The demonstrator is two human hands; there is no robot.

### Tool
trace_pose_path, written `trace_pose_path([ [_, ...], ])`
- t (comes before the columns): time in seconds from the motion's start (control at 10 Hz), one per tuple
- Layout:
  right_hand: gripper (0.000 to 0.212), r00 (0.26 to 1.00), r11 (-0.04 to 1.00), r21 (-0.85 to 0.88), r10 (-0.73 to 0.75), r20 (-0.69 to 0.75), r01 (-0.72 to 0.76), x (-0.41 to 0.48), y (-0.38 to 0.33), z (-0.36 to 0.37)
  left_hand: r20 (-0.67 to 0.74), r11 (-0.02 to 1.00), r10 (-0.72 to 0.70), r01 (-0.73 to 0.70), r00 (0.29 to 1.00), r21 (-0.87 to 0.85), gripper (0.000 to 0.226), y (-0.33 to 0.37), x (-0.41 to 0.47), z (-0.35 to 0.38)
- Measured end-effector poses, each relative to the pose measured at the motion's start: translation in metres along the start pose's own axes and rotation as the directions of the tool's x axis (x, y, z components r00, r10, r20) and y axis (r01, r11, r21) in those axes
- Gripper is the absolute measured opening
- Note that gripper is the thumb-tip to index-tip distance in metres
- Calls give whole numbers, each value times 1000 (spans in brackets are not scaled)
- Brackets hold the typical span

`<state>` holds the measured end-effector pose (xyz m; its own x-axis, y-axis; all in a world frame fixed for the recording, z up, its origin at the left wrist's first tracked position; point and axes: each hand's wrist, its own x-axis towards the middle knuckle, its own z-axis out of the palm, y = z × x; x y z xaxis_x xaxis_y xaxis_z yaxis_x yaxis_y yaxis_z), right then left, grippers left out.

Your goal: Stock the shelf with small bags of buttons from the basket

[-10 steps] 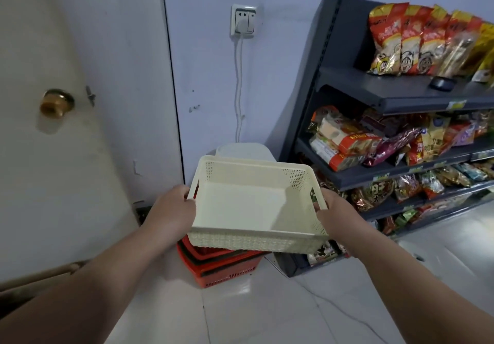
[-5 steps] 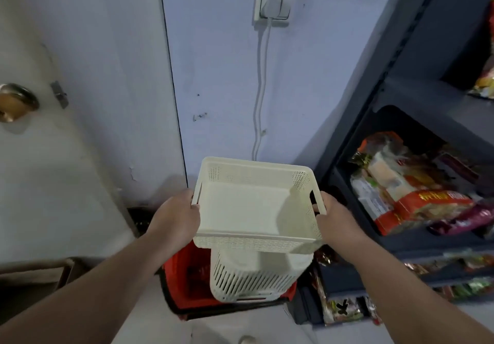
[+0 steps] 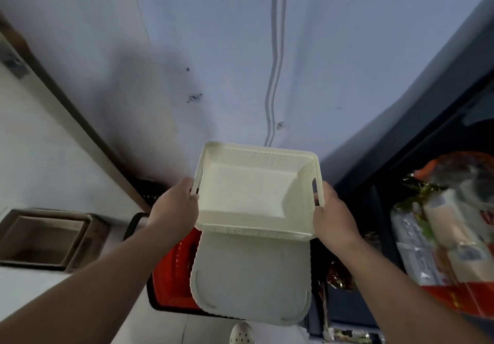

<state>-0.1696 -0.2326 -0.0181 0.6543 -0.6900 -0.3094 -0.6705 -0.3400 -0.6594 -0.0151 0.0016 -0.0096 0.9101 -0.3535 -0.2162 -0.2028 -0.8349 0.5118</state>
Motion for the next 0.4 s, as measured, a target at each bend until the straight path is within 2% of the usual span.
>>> trace_pose_path([
  [0.2, 44, 1000, 1000, 13, 8, 9, -8, 8, 8, 9, -4, 1000, 6, -6, 1000, 0, 13, 1, 4, 6],
  [0.3, 44, 999, 999, -37, 27, 40, -26, 4, 10, 10, 26, 1000, 26, -26, 999, 2, 15, -1, 4, 5],
  [0.4, 36, 1000, 995, -104, -6, -17, 4, 1, 8, 7, 10, 1000, 30, -30, 1000, 5, 26, -8, 1, 0],
])
